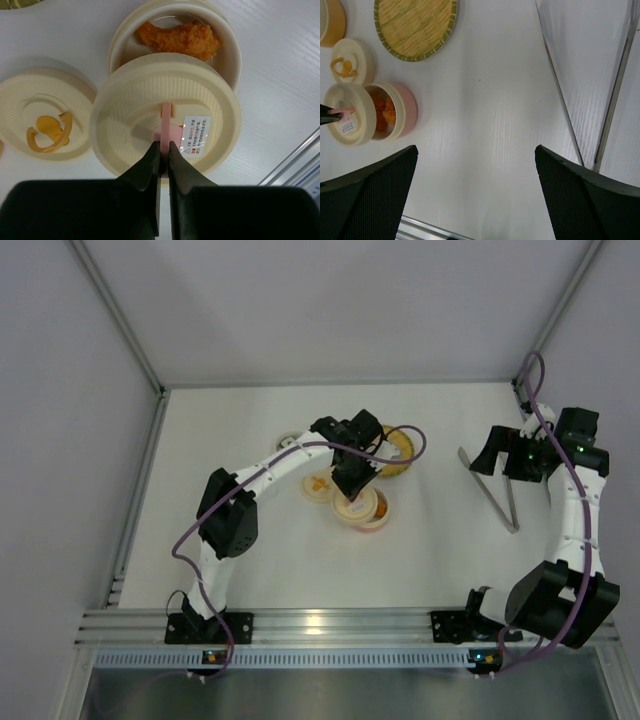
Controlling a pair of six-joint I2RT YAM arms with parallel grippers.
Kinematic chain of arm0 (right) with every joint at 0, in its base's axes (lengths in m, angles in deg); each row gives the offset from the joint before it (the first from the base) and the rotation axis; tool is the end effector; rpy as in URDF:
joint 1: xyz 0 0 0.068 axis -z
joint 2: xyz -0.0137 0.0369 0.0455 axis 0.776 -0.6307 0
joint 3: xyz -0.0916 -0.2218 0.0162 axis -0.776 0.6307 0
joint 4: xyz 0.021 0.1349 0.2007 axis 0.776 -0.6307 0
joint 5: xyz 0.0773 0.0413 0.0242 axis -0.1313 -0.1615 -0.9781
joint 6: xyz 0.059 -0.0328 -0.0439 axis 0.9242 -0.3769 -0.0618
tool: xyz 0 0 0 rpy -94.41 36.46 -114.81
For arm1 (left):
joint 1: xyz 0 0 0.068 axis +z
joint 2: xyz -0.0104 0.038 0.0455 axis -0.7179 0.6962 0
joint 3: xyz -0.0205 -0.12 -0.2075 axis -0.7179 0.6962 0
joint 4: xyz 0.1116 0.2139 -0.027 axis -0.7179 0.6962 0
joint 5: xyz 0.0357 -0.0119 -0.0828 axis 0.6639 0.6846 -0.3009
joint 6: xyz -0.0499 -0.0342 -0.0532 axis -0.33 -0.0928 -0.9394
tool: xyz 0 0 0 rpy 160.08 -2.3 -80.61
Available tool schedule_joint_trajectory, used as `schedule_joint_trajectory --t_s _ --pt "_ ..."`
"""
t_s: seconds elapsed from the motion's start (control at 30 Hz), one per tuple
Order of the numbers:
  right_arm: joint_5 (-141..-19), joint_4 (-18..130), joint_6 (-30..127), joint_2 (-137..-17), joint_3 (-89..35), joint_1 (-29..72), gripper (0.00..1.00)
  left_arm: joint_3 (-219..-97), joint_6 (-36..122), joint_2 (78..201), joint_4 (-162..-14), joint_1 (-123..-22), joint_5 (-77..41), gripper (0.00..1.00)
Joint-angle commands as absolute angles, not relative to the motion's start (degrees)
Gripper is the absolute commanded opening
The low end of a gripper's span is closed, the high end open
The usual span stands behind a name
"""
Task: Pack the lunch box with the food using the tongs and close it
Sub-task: Close the box lid on the packing box.
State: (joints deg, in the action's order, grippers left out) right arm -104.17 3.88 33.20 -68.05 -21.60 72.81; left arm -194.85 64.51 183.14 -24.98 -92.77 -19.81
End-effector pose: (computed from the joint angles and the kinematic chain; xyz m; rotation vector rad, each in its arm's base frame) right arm 0.2483 -0.0608 0.2769 0.0597 2.3833 0.4440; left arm 0.2717 -0.3078 0.2009 1.3931 2.4908 -0.3872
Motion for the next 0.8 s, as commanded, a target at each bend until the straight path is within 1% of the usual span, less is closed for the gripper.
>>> schedule_joint_trajectory --t_s 0.0,0.27,0.77 --pt "-106.1 6.6 34.4 -67.3 -22.1 72.5 0.99 -199.1 62.9 183.3 -24.3 -92.7 -21.5 0.00" --pt "-108.6 8.4 36.3 -67.6 -20.9 72.5 0.99 -201.5 61.5 186.1 -25.9 -94.0 -21.2 0.00" --pt "-109.6 9.6 37.8 -67.8 -20.8 72.5 0.99 -203.8 61.1 189.2 -26.8 -94.5 -21.0 0.00"
